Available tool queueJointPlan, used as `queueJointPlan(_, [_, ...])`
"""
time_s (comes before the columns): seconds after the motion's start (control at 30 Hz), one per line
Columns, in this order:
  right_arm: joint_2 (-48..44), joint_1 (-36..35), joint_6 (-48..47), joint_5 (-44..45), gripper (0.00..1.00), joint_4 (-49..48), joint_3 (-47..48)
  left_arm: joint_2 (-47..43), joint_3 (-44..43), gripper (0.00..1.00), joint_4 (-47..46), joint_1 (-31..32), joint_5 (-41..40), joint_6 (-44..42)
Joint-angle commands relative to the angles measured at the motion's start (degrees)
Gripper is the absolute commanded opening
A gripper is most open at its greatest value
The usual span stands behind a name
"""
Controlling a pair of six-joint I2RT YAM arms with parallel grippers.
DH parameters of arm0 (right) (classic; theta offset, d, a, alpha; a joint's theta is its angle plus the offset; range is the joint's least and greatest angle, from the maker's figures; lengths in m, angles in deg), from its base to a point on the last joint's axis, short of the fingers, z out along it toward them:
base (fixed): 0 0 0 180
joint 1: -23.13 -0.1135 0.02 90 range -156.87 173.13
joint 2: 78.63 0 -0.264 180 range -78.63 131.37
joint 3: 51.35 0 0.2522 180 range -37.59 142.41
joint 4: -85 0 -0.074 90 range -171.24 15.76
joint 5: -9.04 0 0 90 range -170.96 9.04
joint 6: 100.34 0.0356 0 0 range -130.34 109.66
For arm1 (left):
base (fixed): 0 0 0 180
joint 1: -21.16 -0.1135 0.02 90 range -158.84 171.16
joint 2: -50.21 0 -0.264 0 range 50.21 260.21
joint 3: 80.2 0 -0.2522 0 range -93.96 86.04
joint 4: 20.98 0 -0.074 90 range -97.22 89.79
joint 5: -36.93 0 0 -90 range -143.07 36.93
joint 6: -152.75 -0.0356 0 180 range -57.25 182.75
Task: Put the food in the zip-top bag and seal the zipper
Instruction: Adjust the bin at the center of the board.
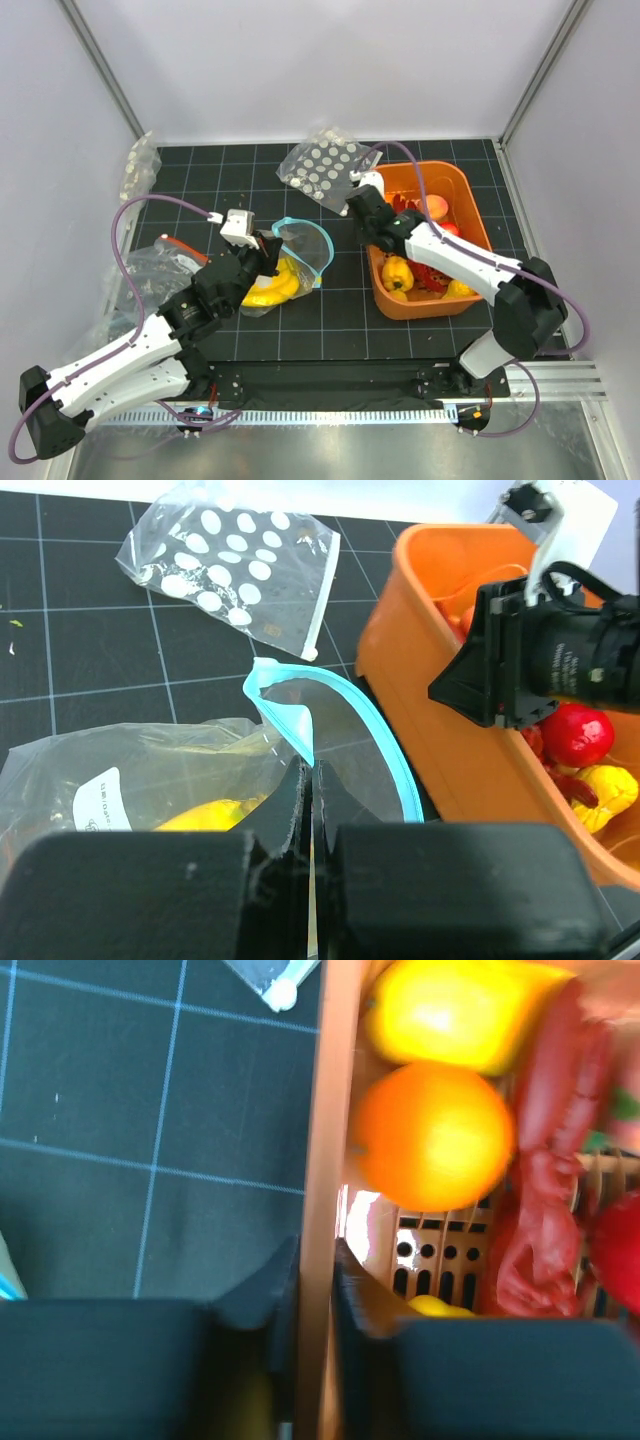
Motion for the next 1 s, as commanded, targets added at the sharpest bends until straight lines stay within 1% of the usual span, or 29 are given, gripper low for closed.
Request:
queueJointPlan(0.0, [0.7,-3.5,-1.4,13.8,0.16,2.7,4.4,-1.0,0.1,0.00,-3.4,-0.2,-1.7,-1.1])
queueJointPlan(0.03, [0.7,-4.0,-1.7,15.3,0.04,2.5,4.4,-1.0,0.0,0.01,-3.4,-0.2,-1.8,-1.1])
queueJointPlan(0.07, [0.5,-5.1,-2.2,16.8,0.01,1.8,4.1,-0.9,0.0,0.00,-3.4,-0.2,-2.0,-1.1])
queueJointPlan(0.1, [-0.2,-5.4,-2.5,19.0,0.01,1.3,3.8,-0.9,0.0,0.01,-3.3,-0.2,-2.0,-1.1])
queueJointPlan(0.17, [-1.7,-6.4,-2.9,20.6,0.01,-0.8,2.9,-0.8,0.0,0.00,-3.3,-0.2,-2.1,-1.2])
queueJointPlan(0.2, [-4.0,-6.9,-3.3,21.5,0.01,-1.9,1.2,-0.8,0.1,0.00,-3.3,-0.2,-2.2,-1.1])
queueJointPlan(0.33, [-11.9,-8.6,-4.8,27.0,0.01,-9.7,-5.0,-0.7,0.1,0.01,-3.2,-0.2,-2.3,-1.2])
queueJointPlan(0.4, [-14.9,-10.2,-6.0,29.5,0.01,-15.3,-9.0,-0.8,0.1,0.01,-3.2,-0.2,-2.2,-1.1])
queueJointPlan(0.43, [-17.8,-10.9,-7.9,29.9,0.01,-17.3,-10.3,-0.8,0.1,0.00,-3.2,-0.2,-2.2,-1.1])
queueJointPlan(0.47, [-19.0,-11.3,-8.7,30.4,0.01,-20.5,-11.4,-0.9,0.1,0.00,-3.2,-0.2,-2.3,-1.2])
queueJointPlan(0.57, [-22.6,-13.8,-11.5,34.1,0.01,-25.1,-14.3,-1.0,0.1,0.00,-3.2,-0.2,-2.1,-1.2])
queueJointPlan(0.63, [-23.8,-15.3,-13.1,35.5,0.01,-26.5,-16.0,-1.2,0.2,0.00,-3.2,-0.2,-2.3,-1.2])
queueJointPlan(0.67, [-24.6,-15.7,-14.3,36.0,0.01,-29.6,-16.5,-1.2,0.2,0.01,-3.2,-0.1,-2.3,-1.2])
queueJointPlan(0.73, [-25.0,-16.7,-15.6,37.5,0.01,-32.0,-17.6,-1.0,0.2,0.00,-3.3,-0.2,-2.3,-1.2])
queueJointPlan(0.97, [-22.8,-17.0,-15.1,38.4,0.01,-30.9,-16.5,-0.5,0.2,0.00,-3.4,-0.2,-2.3,-1.2])
